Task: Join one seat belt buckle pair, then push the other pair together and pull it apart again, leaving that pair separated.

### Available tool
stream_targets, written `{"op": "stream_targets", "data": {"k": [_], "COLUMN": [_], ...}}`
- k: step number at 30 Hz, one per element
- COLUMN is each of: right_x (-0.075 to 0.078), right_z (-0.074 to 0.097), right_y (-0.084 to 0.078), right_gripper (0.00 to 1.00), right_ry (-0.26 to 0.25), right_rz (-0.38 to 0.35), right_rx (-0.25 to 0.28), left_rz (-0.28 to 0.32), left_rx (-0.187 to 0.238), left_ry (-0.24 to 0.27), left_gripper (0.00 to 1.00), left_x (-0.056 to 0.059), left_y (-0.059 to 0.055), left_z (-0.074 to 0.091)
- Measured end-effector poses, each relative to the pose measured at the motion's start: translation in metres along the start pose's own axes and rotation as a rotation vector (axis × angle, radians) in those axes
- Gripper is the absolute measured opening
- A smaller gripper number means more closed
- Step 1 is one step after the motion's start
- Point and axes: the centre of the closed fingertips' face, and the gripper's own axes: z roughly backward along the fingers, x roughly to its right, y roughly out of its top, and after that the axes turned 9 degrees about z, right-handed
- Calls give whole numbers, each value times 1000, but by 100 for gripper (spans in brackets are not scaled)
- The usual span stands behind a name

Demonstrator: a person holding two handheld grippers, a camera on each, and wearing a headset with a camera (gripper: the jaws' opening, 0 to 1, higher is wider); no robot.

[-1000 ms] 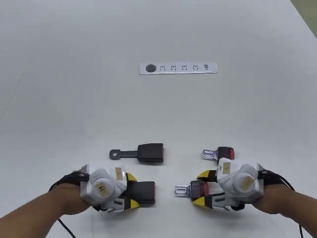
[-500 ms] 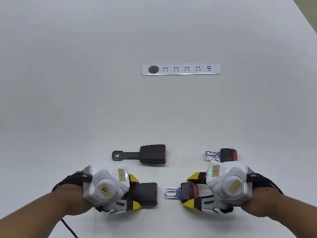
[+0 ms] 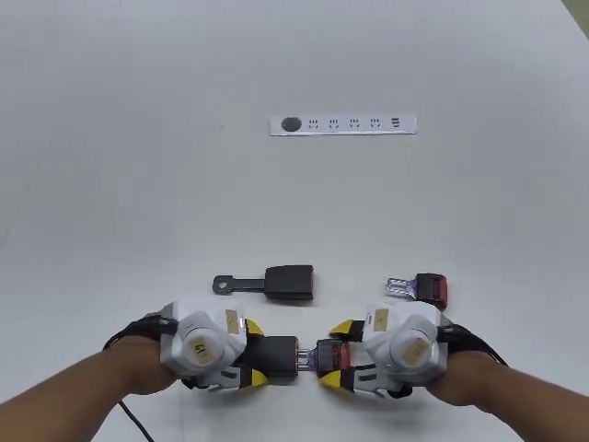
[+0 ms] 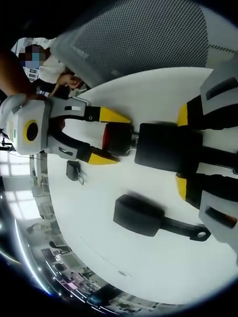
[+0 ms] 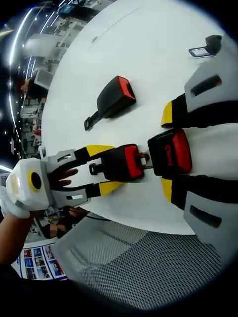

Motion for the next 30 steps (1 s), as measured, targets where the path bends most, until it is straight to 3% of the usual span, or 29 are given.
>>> {"op": "stream_targets", "data": {"k": [10,18,30], "right_x": [0,0,-1], "right_z": [-6,-10,-19], "right_y": [1,5,11], "right_gripper": [36,35,35], "right_ry": [4,-3,11], "right_rz": [-8,-25,-6], "right_rx": [14,27,0], "left_rz": [-24,-20,-41], "left_rx": [-25,-19,-27], "left_ry": [-9,-9,-30], "left_gripper": [35,34,33], "left_x": [2,1,3], "left_y": [2,0,2], "left_z": [-2,-2,-3]}}
